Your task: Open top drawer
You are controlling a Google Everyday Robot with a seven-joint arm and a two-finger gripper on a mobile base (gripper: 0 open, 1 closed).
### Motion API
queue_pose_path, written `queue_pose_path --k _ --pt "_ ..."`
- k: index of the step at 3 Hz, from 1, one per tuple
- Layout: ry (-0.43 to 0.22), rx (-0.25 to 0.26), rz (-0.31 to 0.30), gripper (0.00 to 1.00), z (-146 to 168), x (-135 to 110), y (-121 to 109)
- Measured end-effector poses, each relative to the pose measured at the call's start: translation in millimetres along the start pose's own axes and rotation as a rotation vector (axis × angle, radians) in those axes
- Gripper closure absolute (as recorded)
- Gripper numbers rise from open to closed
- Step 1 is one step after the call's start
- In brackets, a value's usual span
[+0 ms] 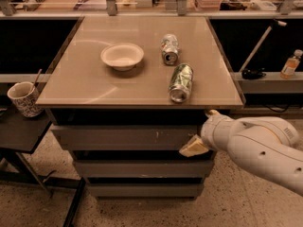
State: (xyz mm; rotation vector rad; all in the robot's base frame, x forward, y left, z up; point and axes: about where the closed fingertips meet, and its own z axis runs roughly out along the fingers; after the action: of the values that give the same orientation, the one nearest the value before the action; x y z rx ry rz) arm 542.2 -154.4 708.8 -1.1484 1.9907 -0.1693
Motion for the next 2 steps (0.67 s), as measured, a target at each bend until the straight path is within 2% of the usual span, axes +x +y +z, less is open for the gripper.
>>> queue_pose_path --k 2 --pt "-0.013 0.015 -0.004 0.00 3.7 -1.5 -3.0"
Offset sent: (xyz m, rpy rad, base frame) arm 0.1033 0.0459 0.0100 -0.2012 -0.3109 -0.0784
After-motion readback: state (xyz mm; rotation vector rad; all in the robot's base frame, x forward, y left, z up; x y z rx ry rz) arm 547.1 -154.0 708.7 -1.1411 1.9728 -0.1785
